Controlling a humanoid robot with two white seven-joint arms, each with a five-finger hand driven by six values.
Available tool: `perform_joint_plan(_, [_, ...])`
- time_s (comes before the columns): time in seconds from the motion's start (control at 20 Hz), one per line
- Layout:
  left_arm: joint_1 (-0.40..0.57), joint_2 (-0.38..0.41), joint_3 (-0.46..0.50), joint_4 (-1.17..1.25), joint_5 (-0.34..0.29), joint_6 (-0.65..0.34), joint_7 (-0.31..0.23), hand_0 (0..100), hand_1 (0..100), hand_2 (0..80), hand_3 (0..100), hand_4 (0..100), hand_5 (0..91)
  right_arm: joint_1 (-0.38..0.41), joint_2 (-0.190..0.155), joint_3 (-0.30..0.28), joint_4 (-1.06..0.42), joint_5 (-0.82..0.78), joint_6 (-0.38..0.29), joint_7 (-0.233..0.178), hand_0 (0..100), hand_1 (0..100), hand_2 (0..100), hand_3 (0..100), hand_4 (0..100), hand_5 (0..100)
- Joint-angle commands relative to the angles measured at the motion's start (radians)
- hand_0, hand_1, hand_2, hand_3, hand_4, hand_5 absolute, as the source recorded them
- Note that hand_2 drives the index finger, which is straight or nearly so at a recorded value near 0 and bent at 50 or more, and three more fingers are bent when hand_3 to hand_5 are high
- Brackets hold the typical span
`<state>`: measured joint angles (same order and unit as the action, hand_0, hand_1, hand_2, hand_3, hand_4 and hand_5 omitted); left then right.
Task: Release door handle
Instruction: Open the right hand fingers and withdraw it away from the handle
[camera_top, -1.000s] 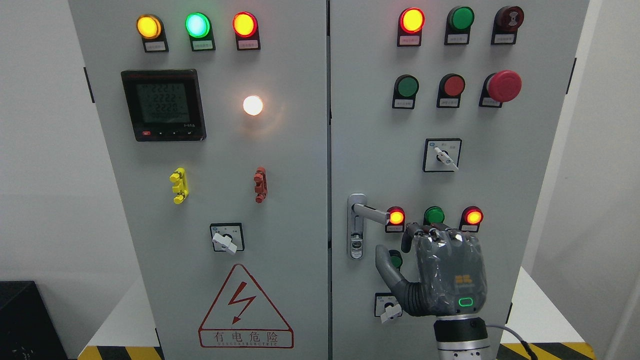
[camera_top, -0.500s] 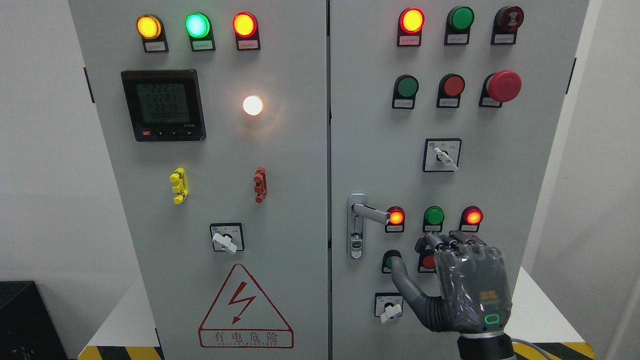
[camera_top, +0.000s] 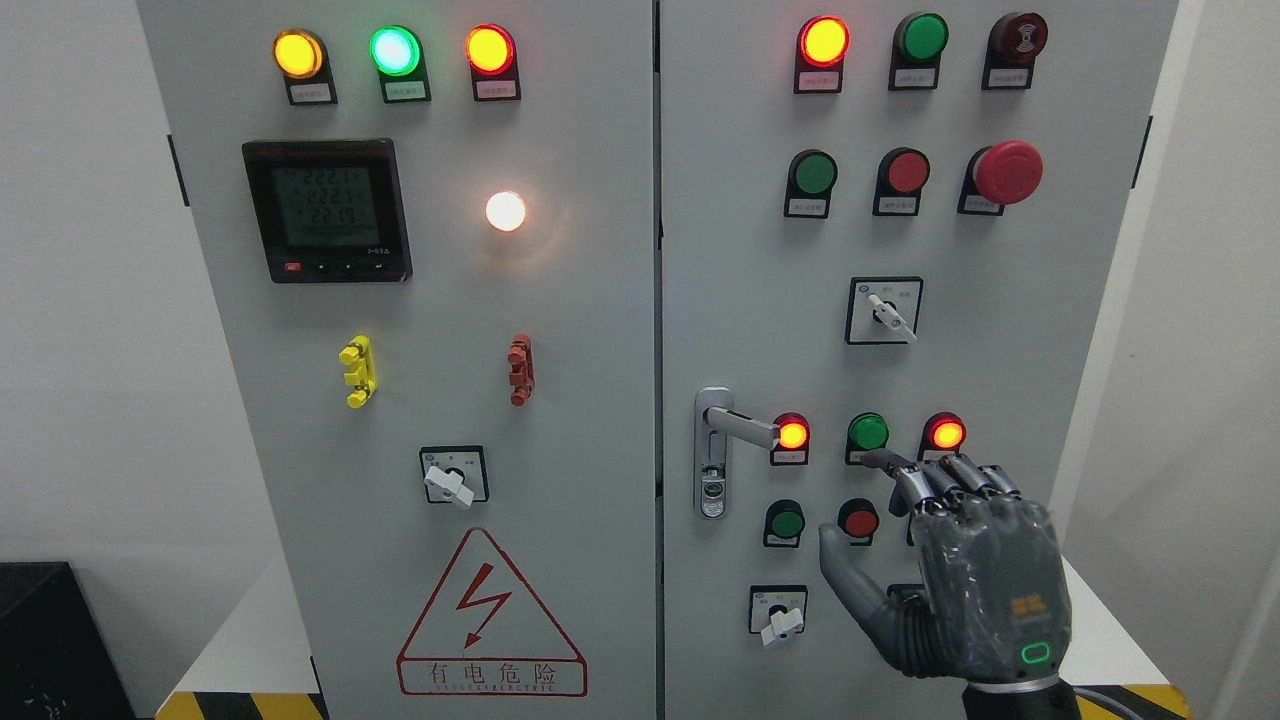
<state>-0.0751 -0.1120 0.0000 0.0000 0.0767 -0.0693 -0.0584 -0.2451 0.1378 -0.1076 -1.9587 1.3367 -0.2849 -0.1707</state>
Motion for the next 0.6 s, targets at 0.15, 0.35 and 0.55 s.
perform_joint_plan(0.15, [0.0,0.0,-0.021,-0.02,0.0,0.0,0.0,0,0,2.3,9,1,0.0,0.047,-0.003,-0.115,-0.046,-0.053,-0.026,0.008,45,17,10,7,2,0])
perform_joint_plan(0.35, [0.0,0.0,-0.021,-0.02,0.0,0.0,0.0,0,0,2.2,9,1,0.0,0.046,-0.003,-0.118,-0.045,-0.054,-0.03,0.011,43,14,2,0,0,0])
perform_joint_plan(0.55, [0.0,0.0,-0.021,-0.02,0.0,0.0,0.0,0,0,2.2,9,1,0.0,0.038,-0.003,-0.116,-0.045,-0.054,-0.03,0.017,41,14,0,0,0,0])
